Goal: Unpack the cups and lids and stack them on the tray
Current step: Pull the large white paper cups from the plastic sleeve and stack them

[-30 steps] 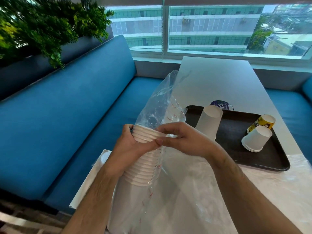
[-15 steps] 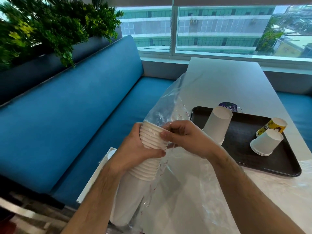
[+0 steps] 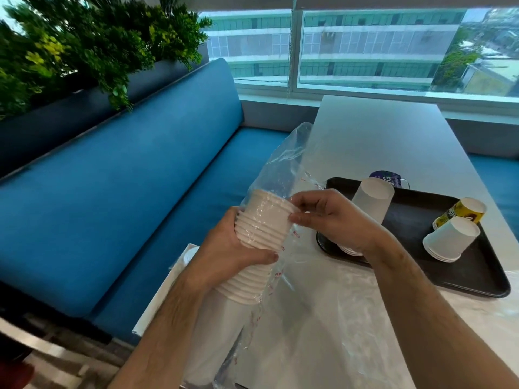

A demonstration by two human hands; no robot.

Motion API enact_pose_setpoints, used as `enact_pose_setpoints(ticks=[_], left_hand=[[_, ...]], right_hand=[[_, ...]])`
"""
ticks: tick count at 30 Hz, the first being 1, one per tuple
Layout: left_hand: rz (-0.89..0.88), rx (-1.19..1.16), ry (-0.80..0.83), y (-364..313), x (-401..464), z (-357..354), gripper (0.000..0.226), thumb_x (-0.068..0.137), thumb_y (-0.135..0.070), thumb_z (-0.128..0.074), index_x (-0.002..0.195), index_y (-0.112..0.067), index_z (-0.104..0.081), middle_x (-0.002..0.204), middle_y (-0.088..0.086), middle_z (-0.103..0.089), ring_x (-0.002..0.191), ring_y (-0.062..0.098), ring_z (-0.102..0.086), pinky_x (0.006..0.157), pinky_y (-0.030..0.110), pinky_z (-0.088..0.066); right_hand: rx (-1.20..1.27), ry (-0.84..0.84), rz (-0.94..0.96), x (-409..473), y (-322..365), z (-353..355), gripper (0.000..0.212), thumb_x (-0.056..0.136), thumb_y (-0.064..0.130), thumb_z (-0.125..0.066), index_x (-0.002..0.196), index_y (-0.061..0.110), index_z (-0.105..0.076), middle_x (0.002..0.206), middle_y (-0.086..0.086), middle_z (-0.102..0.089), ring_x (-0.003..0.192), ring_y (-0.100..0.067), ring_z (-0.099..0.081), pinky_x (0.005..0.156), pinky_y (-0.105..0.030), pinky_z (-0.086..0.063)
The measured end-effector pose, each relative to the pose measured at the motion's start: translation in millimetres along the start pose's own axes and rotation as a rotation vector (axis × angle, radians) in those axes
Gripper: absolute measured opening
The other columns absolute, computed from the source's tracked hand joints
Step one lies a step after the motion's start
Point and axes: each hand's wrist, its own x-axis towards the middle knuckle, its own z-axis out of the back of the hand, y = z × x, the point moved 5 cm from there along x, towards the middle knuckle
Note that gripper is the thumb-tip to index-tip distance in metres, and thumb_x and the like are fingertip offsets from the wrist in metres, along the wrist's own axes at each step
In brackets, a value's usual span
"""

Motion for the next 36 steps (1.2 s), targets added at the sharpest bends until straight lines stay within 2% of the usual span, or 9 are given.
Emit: enact_pose_setpoints(ticks=[4,7,11,13,15,19,22,28,36], left_hand=[[0.002,0.017,0.0,0,-2,1,0.091,0.036,-0.055,-0.09,0.117,-0.038,-0.052,0.107,-0.014,-0.068,0.099,0.009,-0.066,0.092,0.044,-0.056],[-0.008,0.006,0.016,-4,-2,-4,0.089,0.037,-0.052,-0.092,0.115,-0.038,-0.052,0.106,-0.013,-0.069,0.098,0.01,-0.068,0.091,0.044,-0.057],[-0.014,0.003,0.018,-6,-5,-4,0.086,0.037,-0.052,-0.091,0.113,-0.041,-0.052,0.105,-0.014,-0.068,0.097,0.009,-0.067,0.09,0.043,-0.057],[-0.007,-0.017,0.004,-4,-5,-1,0.087,0.036,-0.053,-0.091,0.113,-0.041,-0.052,0.106,-0.014,-0.069,0.099,0.01,-0.067,0.092,0.044,-0.057],[-0.001,-0.037,-0.023,-2,-4,3,0.095,0.034,-0.056,-0.091,0.119,-0.04,-0.051,0.111,-0.012,-0.068,0.103,0.012,-0.066,0.094,0.045,-0.055],[0.004,-0.062,-0.061,-1,-2,6,0.1,0.033,-0.056,-0.09,0.123,-0.038,-0.049,0.113,-0.009,-0.067,0.102,0.014,-0.066,0.094,0.045,-0.056],[0.011,-0.099,-0.074,1,-2,7,0.093,0.035,-0.052,-0.092,0.117,-0.04,-0.052,0.11,-0.007,-0.068,0.101,0.016,-0.067,0.094,0.048,-0.056],[0.013,-0.119,-0.078,3,-2,8,0.089,0.034,-0.052,-0.091,0.113,-0.041,-0.053,0.106,-0.006,-0.069,0.098,0.017,-0.068,0.092,0.048,-0.056],[-0.004,-0.152,-0.074,-1,0,3,0.086,0.035,-0.049,-0.092,0.111,-0.044,-0.052,0.106,-0.007,-0.069,0.098,0.016,-0.068,0.089,0.044,-0.058]], right_hand=[[0.061,-0.139,-0.001,2,4,12,0.015,0.084,0.027,-0.074,0.096,0.017,-0.075,0.092,0.0,-0.074,0.091,-0.016,-0.067,0.093,-0.038,-0.053],[-0.001,-0.245,0.015,4,9,8,0.031,0.072,0.043,-0.08,0.076,0.013,-0.071,0.085,0.009,-0.066,0.085,-0.005,-0.062,0.086,-0.028,-0.047],[0.077,-0.357,0.051,6,1,18,0.047,0.071,0.039,-0.089,0.068,-0.001,-0.066,0.126,0.009,-0.062,0.126,-0.007,-0.054,0.11,-0.047,-0.04],[0.259,-0.365,0.048,4,-5,27,0.047,0.068,0.032,-0.087,0.067,-0.008,-0.062,0.134,0.005,-0.061,0.132,-0.017,-0.053,0.106,-0.05,-0.042],[0.352,-0.389,-0.002,2,-10,34,0.052,0.064,0.031,-0.084,0.079,-0.012,-0.059,0.133,0.005,-0.064,0.124,-0.023,-0.059,0.093,-0.044,-0.048],[0.39,-0.304,-0.082,-4,-10,33,0.063,0.056,0.031,-0.082,0.113,0.029,-0.054,0.119,-0.003,-0.064,0.098,-0.021,-0.065,0.071,-0.03,-0.053],[0.329,-0.152,-0.152,-10,-9,31,0.083,0.052,0.029,-0.081,0.128,0.039,-0.046,0.115,-0.004,-0.061,0.101,-0.023,-0.065,0.074,-0.03,-0.056],[0.027,0.002,-0.277,-18,-12,26,0.087,0.056,0.028,-0.085,0.134,0.037,-0.049,0.122,-0.001,-0.058,0.108,-0.015,-0.063,0.076,-0.024,-0.057],[-0.086,-0.134,-0.267,-12,-22,7,0.083,0.055,0.056,-0.093,0.125,0.041,-0.05,0.117,0.008,-0.063,0.109,-0.013,-0.062,0.092,-0.036,-0.055]])
